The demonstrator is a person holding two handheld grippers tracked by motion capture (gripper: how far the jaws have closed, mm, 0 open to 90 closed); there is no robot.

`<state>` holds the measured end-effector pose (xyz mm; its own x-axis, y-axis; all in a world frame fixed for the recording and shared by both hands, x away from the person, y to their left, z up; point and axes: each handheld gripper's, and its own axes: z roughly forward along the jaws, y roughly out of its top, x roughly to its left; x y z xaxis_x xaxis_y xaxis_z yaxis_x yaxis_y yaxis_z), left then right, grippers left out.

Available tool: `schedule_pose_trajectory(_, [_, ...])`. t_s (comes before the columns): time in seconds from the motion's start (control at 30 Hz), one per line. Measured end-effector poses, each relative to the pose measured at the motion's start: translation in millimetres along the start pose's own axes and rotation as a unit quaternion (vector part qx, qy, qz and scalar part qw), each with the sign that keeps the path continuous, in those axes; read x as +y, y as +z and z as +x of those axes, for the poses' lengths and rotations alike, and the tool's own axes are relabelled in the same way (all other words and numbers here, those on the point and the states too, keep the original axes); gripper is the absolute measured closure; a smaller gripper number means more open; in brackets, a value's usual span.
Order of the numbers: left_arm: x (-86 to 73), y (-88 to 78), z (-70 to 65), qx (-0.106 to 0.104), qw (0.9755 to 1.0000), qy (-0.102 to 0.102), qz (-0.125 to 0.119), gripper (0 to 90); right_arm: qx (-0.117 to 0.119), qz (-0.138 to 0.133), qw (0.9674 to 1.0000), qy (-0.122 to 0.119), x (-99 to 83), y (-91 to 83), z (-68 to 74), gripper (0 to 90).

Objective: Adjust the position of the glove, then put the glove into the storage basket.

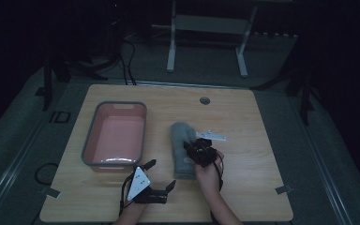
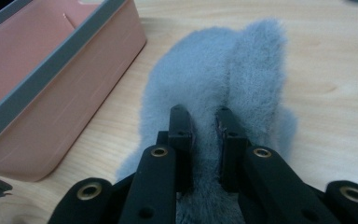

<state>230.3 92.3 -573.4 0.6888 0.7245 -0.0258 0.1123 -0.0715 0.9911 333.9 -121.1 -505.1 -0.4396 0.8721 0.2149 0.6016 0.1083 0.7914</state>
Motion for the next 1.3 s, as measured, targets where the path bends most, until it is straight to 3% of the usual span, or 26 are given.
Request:
schedule_pose_trajectory(0.1, [0.0,0.0,0.0,-0.002,1.0,-0.001,0.0,1.4,-0.001,0.006,1.0,0.0,-4.2,3.6,1.7,79.9])
schedule_pose_trajectory(0.17, [0.0,0.2,0.4,-0.003,1.0,-0.001,0.003,1.4,-0.013,0.015,0.9998,-0.001,-12.8,10.8,1.8,78.5])
schedule_pose_trajectory(0.2, [-0.1,0.5,0.5,-0.003,1.0,-0.002,0.002,1.4,-0.01,0.018,0.9998,0.007,-15.1,13.1,0.2,77.5])
schedule_pose_trajectory(0.37, [-0.1,0.9,-0.1,-0.005,1.0,-0.002,0.003,1.4,-0.004,0.031,0.9995,0.004,-21.8,19.5,-0.5,71.1])
schedule_pose_trajectory(0.53, [0.2,1.4,0.4,0.0,1.0,-0.006,0.006,1.4,0.01,0.028,0.9995,0.009,-20.0,16.6,-1.6,55.3])
schedule_pose_trajectory(0.77, [0.1,1.6,1.3,0.011,0.9999,-0.012,0.003,1.4,0.024,0.024,0.9989,-0.031,-9.9,-1.1,-9.7,43.8])
schedule_pose_trajectory(0.87, [0.1,1.4,1.8,0.012,0.9998,-0.013,0.003,1.4,0.021,0.012,0.9991,-0.035,-5.5,-10.6,-20.4,29.3])
schedule_pose_trajectory(0.9, [0.1,1.4,1.8,0.012,0.9998,-0.013,0.003,1.4,0.021,0.012,0.9991,-0.035,-5.5,-10.6,-20.4,29.3])
schedule_pose_trajectory(0.93, [0.2,1.8,2.3,0.005,0.9999,-0.013,0.005,1.4,0.047,0.027,0.9975,-0.045,-1.3,-17.3,-29.4,13.7])
schedule_pose_trajectory(1.03, [2.1,3.2,2.0,-0.015,0.9994,-0.026,0.017,1.4,0.053,0.023,0.9972,-0.048,1.2,-24.6,-40.5,12.4])
schedule_pose_trajectory(1.1, [7.7,4.5,1.2,-0.016,0.9985,-0.04,0.034,1.4,0.056,0.025,0.9951,-0.078,1.0,-27.7,-47.7,13.7])
schedule_pose_trajectory(1.13, [7.7,4.5,1.2,-0.016,0.9985,-0.04,0.034,1.4,0.056,0.025,0.9951,-0.078,1.0,-27.7,-47.7,13.7])
schedule_pose_trajectory(1.17, [17.4,5.2,2.7,-0.024,0.9967,-0.063,0.044,1.4,0.062,0.009,0.9928,-0.102,-0.9,-32.4,-55.4,13.7])
schedule_pose_trajectory(1.2, [23.0,6.0,3.7,-0.022,0.996,-0.07,0.05,1.4,0.067,0.009,0.992,-0.107,-0.9,-34.2,-57.9,13.8])
schedule_pose_trajectory(1.23, [30.4,8.2,6.2,-0.025,0.9947,-0.078,0.062,1.4,0.074,0.011,0.9911,-0.11,-0.4,-36.6,-61.2,14.3])
schedule_pose_trajectory(1.3, [34.7,10.0,7.6,-0.025,0.994,-0.085,0.065,1.4,0.075,0.041,0.9901,-0.111,2.9,-40.2,-67.1,15.3])
